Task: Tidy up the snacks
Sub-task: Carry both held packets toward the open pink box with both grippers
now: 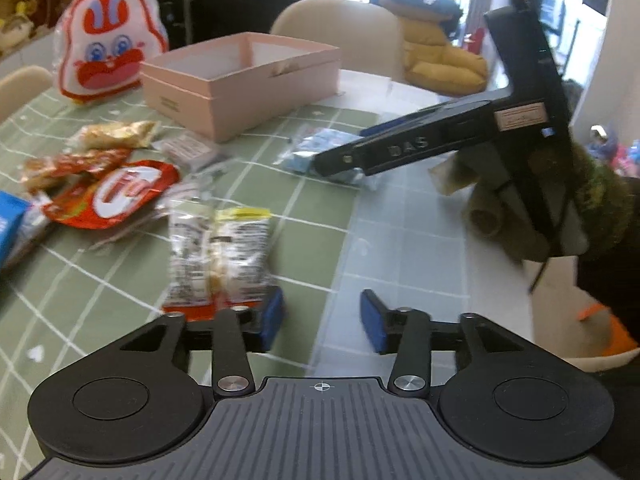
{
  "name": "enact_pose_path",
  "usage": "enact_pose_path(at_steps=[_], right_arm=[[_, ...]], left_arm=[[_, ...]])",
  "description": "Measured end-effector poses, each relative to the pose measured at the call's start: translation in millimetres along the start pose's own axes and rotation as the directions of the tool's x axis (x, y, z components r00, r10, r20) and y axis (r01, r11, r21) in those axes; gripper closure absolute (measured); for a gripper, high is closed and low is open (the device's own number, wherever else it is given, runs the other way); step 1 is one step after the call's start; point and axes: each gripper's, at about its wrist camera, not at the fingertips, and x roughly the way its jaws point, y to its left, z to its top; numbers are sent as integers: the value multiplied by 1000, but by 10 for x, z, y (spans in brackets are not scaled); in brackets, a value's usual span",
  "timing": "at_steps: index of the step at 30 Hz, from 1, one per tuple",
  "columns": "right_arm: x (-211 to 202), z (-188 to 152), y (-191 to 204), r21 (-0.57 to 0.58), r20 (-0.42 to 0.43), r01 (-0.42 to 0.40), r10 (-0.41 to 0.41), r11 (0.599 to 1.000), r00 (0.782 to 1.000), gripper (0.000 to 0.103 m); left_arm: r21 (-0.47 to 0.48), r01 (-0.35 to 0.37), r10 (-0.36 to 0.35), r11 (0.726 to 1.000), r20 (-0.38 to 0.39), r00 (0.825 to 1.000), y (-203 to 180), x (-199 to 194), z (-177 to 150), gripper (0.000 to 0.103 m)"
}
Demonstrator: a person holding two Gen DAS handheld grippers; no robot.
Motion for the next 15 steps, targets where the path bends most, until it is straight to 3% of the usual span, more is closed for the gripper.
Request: enact_pose_path(at_steps=[6,8,11,15], right_arm=[[-5,-6,2,1,1,-2,2,1000,1000,27],[-8,-9,-12,8,4,-7,7,1000,1000,26],[-11,-10,-25,16,6,-13,13,1000,1000,26],[-17,-13,-30,20,8,-19,19,1000,1000,26]], left_arm=[[5,25,-25,1000,-18,1000,-21,-44,52,47],[11,-34,34,999,34,999,-1,-162,90,47],[6,-158,157,987,94,983,74,-279,144,48],[-50,-218,221,975,55,974,246,-145,153,48]])
